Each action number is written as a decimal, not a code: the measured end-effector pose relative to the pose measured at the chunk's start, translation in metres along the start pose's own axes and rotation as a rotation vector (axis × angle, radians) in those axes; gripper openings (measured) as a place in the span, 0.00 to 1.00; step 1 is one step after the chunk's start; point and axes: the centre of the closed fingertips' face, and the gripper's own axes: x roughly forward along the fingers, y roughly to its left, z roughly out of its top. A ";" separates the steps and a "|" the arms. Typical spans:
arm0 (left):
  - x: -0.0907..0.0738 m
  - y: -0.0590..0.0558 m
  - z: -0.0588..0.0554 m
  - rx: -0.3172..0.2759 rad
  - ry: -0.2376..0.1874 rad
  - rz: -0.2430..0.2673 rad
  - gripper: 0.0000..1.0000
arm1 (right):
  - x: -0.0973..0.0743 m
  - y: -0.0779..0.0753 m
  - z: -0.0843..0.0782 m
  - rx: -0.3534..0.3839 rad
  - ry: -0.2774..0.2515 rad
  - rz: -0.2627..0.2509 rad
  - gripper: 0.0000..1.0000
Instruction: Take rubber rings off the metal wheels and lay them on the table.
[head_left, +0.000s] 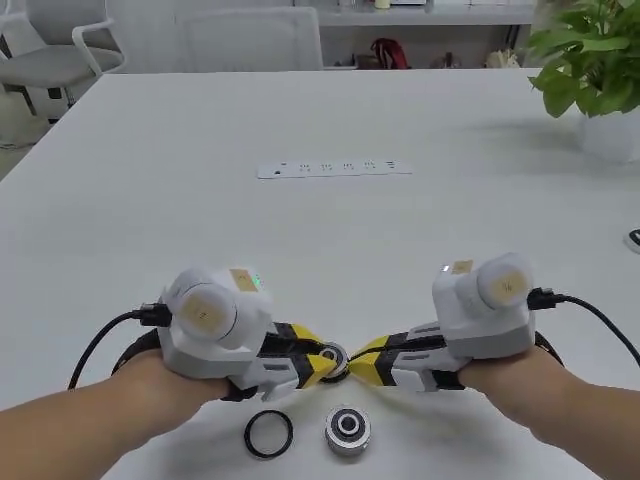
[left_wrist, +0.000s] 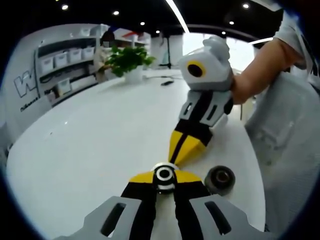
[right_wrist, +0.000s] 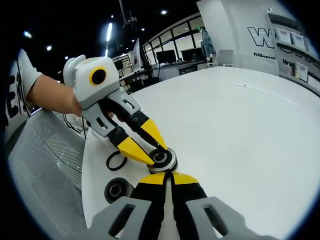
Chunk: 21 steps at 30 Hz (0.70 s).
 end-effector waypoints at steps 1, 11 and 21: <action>0.000 0.000 0.000 0.000 0.000 0.000 0.12 | 0.000 0.000 -0.001 -0.005 0.003 -0.001 0.01; 0.000 0.000 0.000 -0.004 0.000 0.005 0.12 | 0.004 -0.001 -0.002 -0.057 0.022 -0.016 0.02; 0.000 0.000 0.000 -0.007 -0.002 0.008 0.12 | 0.004 -0.002 -0.002 -0.093 0.031 -0.029 0.03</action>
